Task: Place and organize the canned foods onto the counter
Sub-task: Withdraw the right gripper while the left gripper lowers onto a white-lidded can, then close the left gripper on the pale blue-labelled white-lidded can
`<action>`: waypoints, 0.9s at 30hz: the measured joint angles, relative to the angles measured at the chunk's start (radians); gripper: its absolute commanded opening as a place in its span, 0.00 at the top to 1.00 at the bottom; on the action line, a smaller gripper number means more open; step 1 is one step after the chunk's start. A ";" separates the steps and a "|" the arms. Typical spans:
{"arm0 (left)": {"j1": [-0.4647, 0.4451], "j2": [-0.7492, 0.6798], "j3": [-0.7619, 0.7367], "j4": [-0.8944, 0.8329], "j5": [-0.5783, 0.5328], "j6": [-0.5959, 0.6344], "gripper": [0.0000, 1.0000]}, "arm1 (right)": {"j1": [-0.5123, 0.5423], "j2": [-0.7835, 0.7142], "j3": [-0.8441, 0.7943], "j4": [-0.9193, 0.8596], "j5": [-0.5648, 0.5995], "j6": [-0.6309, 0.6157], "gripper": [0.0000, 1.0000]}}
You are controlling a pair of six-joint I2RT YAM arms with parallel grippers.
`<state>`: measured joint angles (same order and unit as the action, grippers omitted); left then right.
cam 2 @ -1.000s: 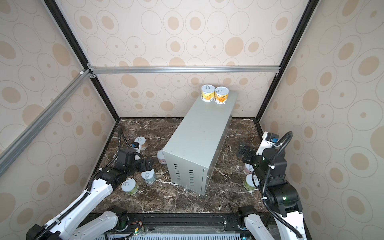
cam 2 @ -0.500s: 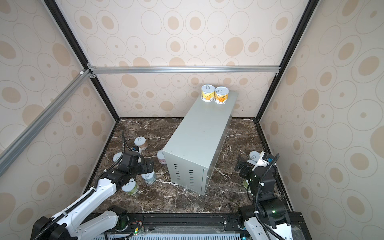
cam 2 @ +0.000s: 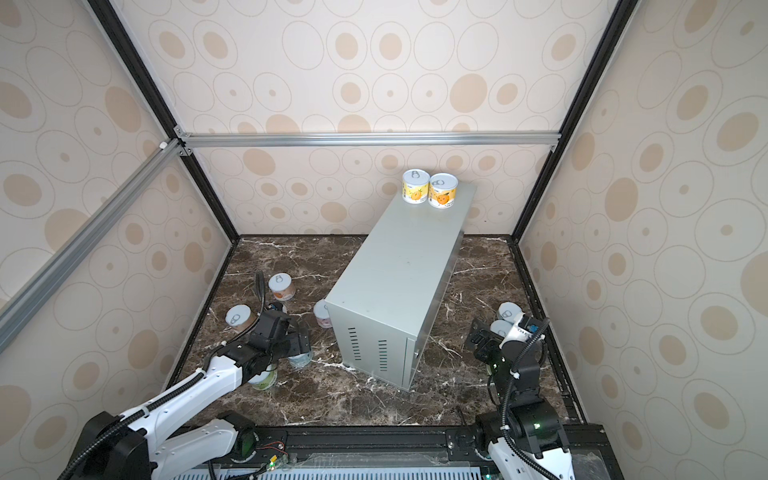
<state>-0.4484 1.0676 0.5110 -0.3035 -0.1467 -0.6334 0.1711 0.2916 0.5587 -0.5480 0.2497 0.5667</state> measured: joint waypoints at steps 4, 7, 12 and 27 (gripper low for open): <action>-0.053 0.033 -0.020 0.010 -0.033 -0.033 0.01 | 0.000 0.023 -0.007 0.032 -0.014 -0.010 0.01; -0.089 0.066 -0.024 0.023 -0.058 -0.053 0.01 | 0.000 0.027 -0.027 0.054 -0.020 -0.011 0.01; -0.126 0.102 -0.047 0.065 -0.082 -0.088 0.01 | 0.000 0.040 -0.046 0.071 -0.034 -0.014 0.01; -0.152 0.198 -0.068 0.132 -0.126 -0.129 0.15 | 0.000 0.048 -0.049 0.085 -0.048 -0.018 0.01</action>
<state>-0.6006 1.2652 0.4431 -0.1711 -0.2726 -0.7624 0.1711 0.3397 0.5098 -0.4625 0.2016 0.5488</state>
